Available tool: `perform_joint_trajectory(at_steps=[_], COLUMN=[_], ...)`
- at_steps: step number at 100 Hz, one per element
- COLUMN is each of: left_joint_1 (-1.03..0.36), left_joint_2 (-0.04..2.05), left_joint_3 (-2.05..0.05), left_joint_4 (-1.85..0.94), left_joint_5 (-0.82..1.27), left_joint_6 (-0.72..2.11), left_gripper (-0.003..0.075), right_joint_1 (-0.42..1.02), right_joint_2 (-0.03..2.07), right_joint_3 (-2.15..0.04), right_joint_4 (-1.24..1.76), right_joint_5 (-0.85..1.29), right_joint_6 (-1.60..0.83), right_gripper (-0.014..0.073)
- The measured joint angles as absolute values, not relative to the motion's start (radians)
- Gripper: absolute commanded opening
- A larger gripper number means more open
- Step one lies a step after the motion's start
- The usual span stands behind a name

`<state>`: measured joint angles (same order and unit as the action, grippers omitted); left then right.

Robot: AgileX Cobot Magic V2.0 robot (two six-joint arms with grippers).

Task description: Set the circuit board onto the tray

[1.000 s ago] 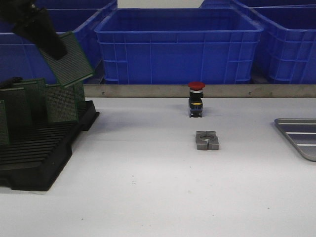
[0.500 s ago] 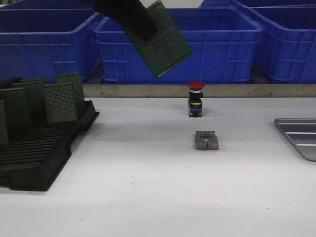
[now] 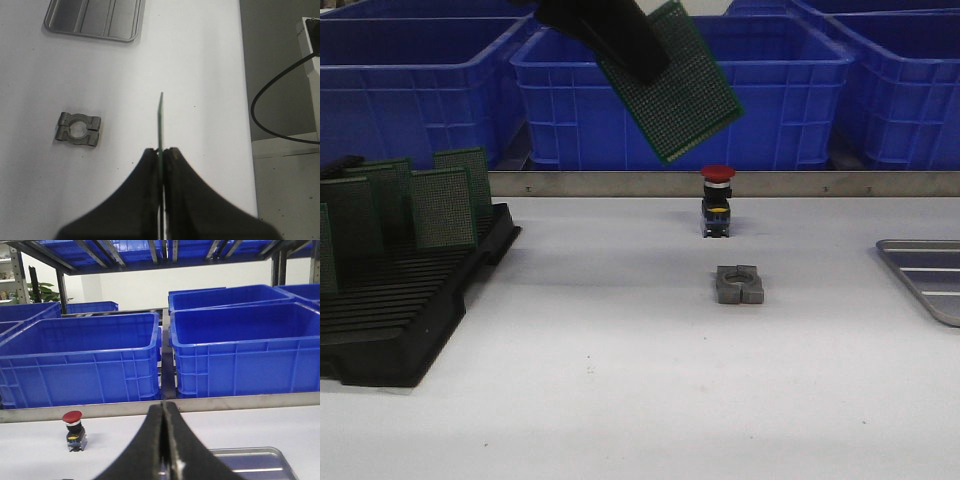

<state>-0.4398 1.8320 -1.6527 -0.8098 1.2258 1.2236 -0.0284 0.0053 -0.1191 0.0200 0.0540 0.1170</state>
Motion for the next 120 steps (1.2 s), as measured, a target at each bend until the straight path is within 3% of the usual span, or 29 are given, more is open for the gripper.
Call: perform_joint_trajectory(at_steps=[32,59,71,87,95,120], left_joint_1=[-0.440,-0.440,-0.440,-0.440,-0.440,-0.440], left_joint_2=[1.832,1.832,1.832,1.832,1.832,1.832], left_joint_3=[-1.653,-1.653,-1.653,-1.653,-1.653,-1.653], left_joint_4=[-0.810,-0.810,-0.810,-0.810,-0.810,-0.810], left_joint_5=[1.226,1.226,1.226,1.226,1.226,1.226], left_joint_6=[1.224,1.224,1.224,1.224,1.224,1.222], left_gripper=[-0.0018,-0.0018,-0.0018,-0.0018,-0.0018,-0.0018], right_joint_1=[-0.028,-0.028,-0.028,-0.028,-0.028,-0.028], right_joint_2=[0.334,0.512,0.532,0.534,0.534,0.560], right_joint_3=[-0.598,-0.720,-0.720,-0.720,-0.720,-0.729], right_joint_4=[0.035,0.035,0.035,0.036,0.039,0.129], right_joint_5=[0.613,0.749,0.768,0.781,0.781,0.779], right_joint_6=[0.140,0.140,0.140,0.140,0.140,0.081], right_gripper=[-0.0069,-0.0057,0.0066,0.0384,0.0477,0.0498])
